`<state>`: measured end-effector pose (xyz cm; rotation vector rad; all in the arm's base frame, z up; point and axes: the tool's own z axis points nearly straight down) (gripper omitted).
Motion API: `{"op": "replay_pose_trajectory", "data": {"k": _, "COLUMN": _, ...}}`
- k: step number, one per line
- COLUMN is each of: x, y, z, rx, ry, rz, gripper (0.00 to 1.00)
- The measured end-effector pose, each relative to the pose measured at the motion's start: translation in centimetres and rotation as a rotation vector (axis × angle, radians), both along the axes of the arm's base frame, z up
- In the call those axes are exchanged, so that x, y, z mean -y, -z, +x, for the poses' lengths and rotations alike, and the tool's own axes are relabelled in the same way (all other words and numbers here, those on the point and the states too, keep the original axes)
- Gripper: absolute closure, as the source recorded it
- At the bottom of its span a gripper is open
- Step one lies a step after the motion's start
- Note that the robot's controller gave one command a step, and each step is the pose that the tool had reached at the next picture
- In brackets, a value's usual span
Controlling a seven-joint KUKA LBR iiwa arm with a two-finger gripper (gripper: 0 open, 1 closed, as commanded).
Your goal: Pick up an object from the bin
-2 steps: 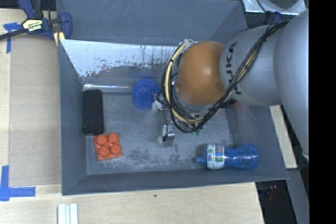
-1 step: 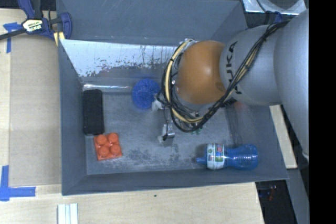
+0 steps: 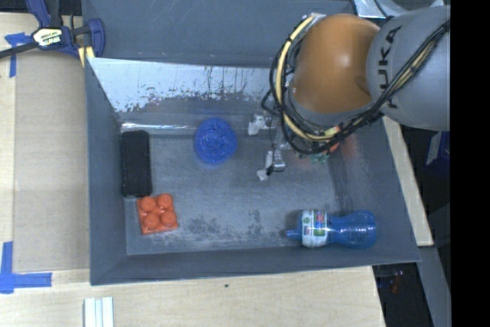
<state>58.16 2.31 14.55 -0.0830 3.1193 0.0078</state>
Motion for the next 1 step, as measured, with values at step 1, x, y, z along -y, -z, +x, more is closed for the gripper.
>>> {"op": "replay_pose_trajectory", "data": {"k": 1, "x": -1.0, "y": -2.33, "z": -0.55, "rx": -0.003, "ry": -0.02, "rz": 0.0, "gripper": 0.0}}
